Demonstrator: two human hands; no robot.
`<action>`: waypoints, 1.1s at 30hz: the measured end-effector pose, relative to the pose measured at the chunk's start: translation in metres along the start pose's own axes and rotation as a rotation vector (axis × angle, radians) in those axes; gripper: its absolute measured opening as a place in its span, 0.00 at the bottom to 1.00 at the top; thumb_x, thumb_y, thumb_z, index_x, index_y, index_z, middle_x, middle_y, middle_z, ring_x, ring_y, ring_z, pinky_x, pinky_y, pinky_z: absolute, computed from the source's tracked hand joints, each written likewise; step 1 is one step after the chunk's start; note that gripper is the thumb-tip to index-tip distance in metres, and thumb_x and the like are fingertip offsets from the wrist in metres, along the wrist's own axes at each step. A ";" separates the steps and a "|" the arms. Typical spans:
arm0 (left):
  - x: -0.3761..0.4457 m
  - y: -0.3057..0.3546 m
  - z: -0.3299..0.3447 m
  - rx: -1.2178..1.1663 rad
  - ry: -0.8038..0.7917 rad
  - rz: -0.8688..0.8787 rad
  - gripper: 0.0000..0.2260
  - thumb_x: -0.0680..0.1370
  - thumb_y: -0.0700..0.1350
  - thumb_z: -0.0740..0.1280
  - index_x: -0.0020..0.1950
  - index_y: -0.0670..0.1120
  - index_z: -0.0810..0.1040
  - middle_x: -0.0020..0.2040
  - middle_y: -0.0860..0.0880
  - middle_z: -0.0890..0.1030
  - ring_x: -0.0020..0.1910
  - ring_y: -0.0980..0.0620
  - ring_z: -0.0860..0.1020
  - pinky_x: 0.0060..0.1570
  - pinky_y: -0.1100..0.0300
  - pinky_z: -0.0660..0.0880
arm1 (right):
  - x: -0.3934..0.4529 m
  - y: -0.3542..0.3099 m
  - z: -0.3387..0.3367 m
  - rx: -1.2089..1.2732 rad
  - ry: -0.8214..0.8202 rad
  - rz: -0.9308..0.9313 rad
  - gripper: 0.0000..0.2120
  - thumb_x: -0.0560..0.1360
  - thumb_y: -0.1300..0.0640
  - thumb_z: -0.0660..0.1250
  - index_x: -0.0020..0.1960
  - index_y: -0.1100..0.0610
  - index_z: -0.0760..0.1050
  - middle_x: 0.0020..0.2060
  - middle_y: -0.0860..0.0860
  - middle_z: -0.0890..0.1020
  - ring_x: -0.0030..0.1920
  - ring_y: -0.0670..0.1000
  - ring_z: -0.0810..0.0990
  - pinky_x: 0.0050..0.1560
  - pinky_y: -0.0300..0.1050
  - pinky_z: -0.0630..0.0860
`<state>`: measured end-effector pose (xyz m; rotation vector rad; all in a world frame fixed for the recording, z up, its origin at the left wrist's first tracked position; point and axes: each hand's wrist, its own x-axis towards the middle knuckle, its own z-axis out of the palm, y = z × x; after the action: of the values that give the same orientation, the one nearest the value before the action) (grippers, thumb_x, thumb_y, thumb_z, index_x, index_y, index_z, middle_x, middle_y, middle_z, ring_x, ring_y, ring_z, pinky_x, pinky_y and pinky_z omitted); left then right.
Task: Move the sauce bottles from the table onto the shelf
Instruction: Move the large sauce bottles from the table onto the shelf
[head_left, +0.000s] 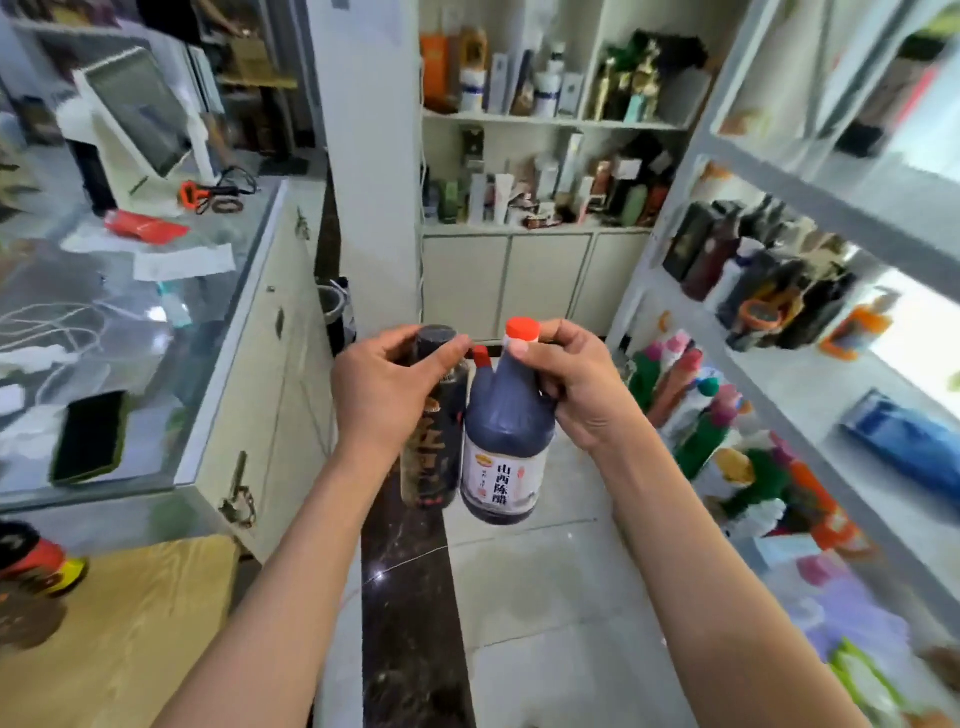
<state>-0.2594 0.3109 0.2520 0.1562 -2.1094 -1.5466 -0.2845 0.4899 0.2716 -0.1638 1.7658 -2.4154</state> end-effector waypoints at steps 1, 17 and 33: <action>0.007 0.011 0.027 0.007 -0.036 0.032 0.14 0.65 0.63 0.75 0.43 0.56 0.85 0.39 0.60 0.85 0.40 0.62 0.83 0.44 0.53 0.82 | 0.004 -0.011 -0.023 0.013 0.033 -0.017 0.10 0.63 0.65 0.77 0.40 0.58 0.78 0.24 0.48 0.75 0.21 0.42 0.64 0.23 0.32 0.61; 0.079 0.172 0.345 -0.120 -0.275 0.291 0.15 0.67 0.67 0.71 0.38 0.56 0.84 0.34 0.58 0.84 0.35 0.57 0.82 0.39 0.48 0.80 | 0.066 -0.201 -0.278 -0.043 0.428 -0.324 0.07 0.70 0.63 0.74 0.35 0.55 0.82 0.23 0.49 0.72 0.23 0.44 0.63 0.24 0.33 0.63; 0.191 0.235 0.547 -0.405 -0.555 0.363 0.18 0.68 0.67 0.72 0.34 0.53 0.81 0.30 0.57 0.81 0.33 0.55 0.78 0.39 0.52 0.77 | 0.152 -0.302 -0.361 -0.102 0.815 -0.485 0.05 0.71 0.65 0.74 0.45 0.62 0.79 0.16 0.44 0.68 0.17 0.42 0.64 0.20 0.32 0.62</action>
<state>-0.6310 0.7875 0.4131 -0.8355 -1.9853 -1.8812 -0.5120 0.8912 0.4498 0.5219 2.3921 -2.9981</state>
